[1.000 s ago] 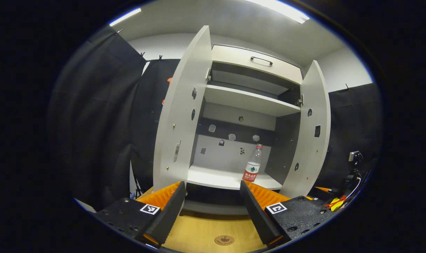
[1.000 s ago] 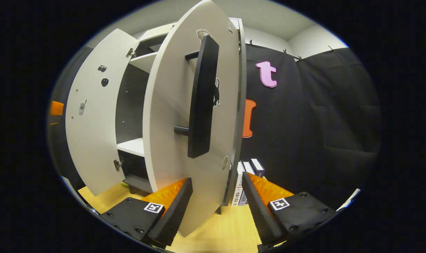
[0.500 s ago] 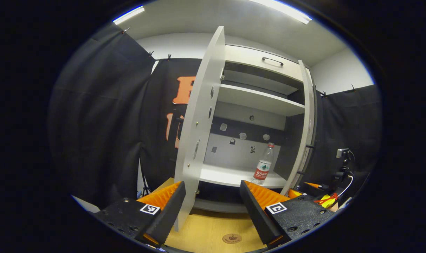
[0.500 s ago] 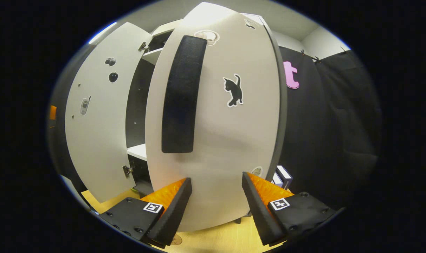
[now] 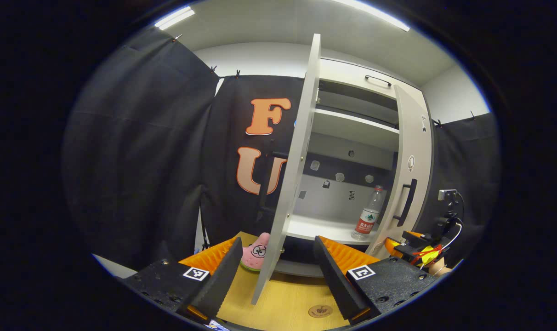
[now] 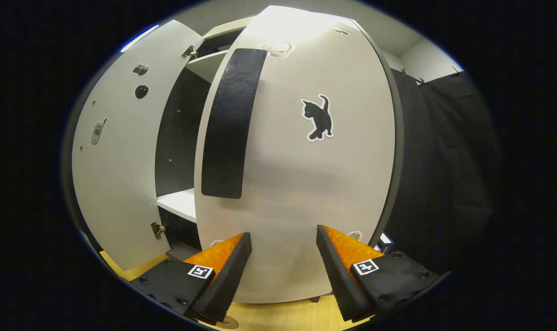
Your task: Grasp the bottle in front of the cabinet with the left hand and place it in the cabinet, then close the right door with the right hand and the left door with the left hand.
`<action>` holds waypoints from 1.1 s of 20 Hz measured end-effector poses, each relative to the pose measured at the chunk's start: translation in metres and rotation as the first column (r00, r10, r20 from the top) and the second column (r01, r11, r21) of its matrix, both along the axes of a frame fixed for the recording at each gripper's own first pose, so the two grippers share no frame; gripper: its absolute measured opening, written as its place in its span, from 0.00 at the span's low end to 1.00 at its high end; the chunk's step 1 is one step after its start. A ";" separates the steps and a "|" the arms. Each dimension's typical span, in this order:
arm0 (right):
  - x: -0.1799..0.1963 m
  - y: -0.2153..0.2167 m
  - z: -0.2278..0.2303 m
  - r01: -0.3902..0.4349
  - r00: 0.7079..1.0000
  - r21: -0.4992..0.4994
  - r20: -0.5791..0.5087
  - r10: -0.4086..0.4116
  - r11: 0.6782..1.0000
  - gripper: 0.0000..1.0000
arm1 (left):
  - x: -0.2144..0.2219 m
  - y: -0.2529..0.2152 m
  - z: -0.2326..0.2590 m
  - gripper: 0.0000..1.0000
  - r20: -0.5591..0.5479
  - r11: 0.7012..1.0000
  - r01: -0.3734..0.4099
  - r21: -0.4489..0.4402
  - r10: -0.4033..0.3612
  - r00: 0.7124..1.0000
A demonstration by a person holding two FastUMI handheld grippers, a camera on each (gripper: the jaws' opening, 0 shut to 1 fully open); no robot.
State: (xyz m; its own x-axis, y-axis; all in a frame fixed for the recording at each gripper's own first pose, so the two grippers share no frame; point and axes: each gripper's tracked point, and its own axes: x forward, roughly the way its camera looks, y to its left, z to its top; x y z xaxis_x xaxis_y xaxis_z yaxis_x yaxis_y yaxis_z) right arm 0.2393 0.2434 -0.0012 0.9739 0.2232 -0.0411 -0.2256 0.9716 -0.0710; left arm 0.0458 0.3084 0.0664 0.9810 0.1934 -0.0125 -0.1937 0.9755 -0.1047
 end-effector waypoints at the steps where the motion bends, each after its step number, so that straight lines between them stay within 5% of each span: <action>1: 0.000 0.000 0.000 0.007 1.000 0.004 -0.002 -0.007 1.000 0.94 | 0.000 0.007 -0.002 0.95 -0.002 1.000 -0.012 0.002 0.012 1.000; 2: 0.000 0.001 0.000 0.015 1.000 0.006 -0.003 -0.014 1.000 0.87 | 0.001 0.016 -0.003 0.95 -0.001 1.000 -0.025 0.007 0.025 1.000; 3: 0.000 0.001 0.000 0.021 1.000 0.004 -0.002 -0.021 1.000 0.94 | 0.000 0.025 -0.003 0.95 0.004 0.999 -0.040 0.013 0.040 0.999; 8: -0.001 0.004 -0.007 0.035 0.999 -0.008 -0.025 -0.035 0.999 0.94 | 0.007 0.067 -0.018 0.95 -0.029 0.995 -0.095 0.020 0.096 0.995; 15: -0.007 -0.003 -0.005 0.067 0.997 0.007 -0.042 -0.066 0.998 0.95 | 0.047 0.075 -0.040 0.95 -0.060 0.998 -0.058 0.026 0.059 0.996; 22: -0.050 -0.045 0.021 0.125 0.992 0.020 -0.025 -0.124 0.992 0.95 | 0.054 0.066 -0.040 0.94 -0.063 0.999 -0.035 0.009 0.035 0.997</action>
